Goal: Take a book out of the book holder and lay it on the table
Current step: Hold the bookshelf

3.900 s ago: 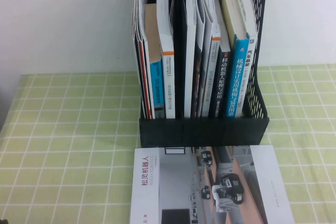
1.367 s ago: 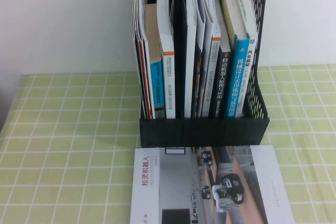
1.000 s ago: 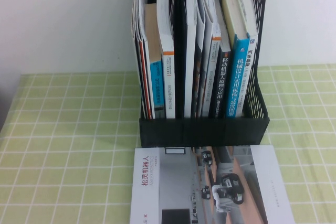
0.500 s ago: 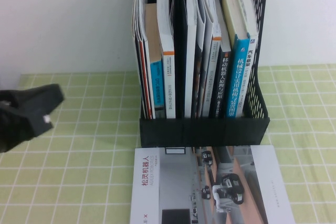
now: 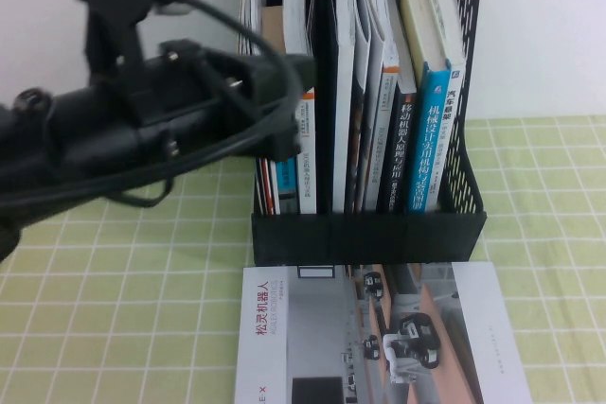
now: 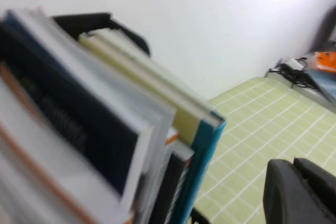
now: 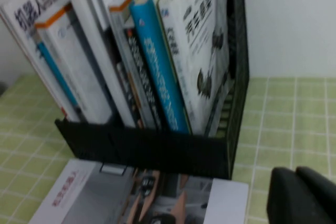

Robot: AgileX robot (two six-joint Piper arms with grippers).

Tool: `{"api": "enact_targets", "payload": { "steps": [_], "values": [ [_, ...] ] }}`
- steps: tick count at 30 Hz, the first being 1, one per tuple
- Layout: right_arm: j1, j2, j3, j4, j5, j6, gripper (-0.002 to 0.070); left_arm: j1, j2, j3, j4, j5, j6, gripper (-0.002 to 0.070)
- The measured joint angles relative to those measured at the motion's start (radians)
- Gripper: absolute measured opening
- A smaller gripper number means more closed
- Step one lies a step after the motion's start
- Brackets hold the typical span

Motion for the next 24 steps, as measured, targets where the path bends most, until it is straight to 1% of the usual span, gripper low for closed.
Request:
{"api": "enact_targets", "payload": {
  "steps": [3,5,9,11,13,16,18,19,21,24],
  "values": [
    [0.013,0.120,-0.020,0.080,-0.004,-0.103,-0.0002,-0.062,0.102,-0.127,-0.003,0.000,0.006,-0.0003],
    [0.015,0.189,-0.030,0.154,-0.018,-0.210,-0.0002,-0.091,0.168,-0.210,0.011,0.000,0.002,-0.0003],
    [0.015,0.280,-0.031,0.366,-0.089,-0.479,-0.0002,-0.115,0.289,-0.347,0.122,0.013,-0.050,-0.0003],
    [0.017,0.323,-0.032,0.531,-0.140,-0.660,-0.0002,-0.116,0.349,-0.415,0.209,0.025,-0.103,-0.0003],
    [0.017,0.364,-0.032,0.719,-0.175,-0.801,-0.0002,-0.116,0.403,-0.475,0.306,0.038,-0.164,-0.0003],
    [0.017,0.435,-0.037,0.982,-0.192,-1.041,-0.0001,-0.116,0.465,-0.539,0.485,0.056,-0.257,-0.0003],
    [0.017,0.481,-0.044,1.136,-0.186,-1.208,0.0001,-0.116,0.497,-0.570,0.568,0.069,-0.303,-0.0003],
    [0.017,0.508,-0.050,1.195,-0.175,-1.297,0.0007,-0.116,0.511,-0.583,0.604,0.075,-0.319,-0.0003],
    [0.017,0.564,-0.074,1.253,-0.147,-1.431,0.0032,-0.116,0.533,-0.598,0.645,0.078,-0.334,-0.0003],
    [0.019,0.649,-0.136,1.278,-0.109,-1.502,0.0111,-0.116,0.540,-0.611,0.688,0.082,-0.376,-0.0003]
  ]
}}
